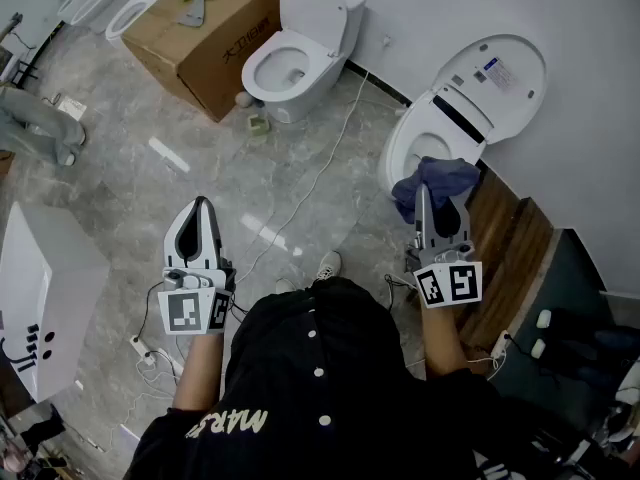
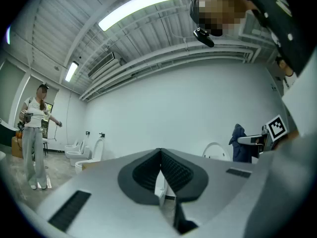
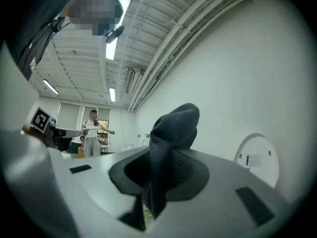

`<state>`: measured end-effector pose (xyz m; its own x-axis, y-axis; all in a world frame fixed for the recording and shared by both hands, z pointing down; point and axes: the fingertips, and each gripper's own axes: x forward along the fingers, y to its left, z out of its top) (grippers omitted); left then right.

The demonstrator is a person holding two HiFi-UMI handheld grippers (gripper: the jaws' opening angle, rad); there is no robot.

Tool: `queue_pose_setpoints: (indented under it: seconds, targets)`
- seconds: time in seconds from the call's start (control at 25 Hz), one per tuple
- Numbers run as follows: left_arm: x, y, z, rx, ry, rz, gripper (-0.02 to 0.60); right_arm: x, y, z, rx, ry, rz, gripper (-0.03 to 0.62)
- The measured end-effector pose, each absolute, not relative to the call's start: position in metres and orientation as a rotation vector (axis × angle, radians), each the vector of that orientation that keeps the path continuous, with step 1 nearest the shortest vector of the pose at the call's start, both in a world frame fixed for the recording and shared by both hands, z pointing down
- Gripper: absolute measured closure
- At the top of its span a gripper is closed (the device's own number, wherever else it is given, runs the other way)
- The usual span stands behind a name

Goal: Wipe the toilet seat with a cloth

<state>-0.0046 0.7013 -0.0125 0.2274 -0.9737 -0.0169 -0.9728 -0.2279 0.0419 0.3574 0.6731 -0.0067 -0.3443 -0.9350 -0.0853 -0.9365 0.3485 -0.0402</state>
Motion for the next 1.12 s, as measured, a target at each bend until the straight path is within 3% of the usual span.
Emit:
queue_pose_setpoints:
  seconds: [1.12]
  targets:
    - [0.038,0.682,0.005,2.37,-1.99,-0.006,0.571,0.416,0.634,0.016,-1.72,2.475,-0.042,0.526]
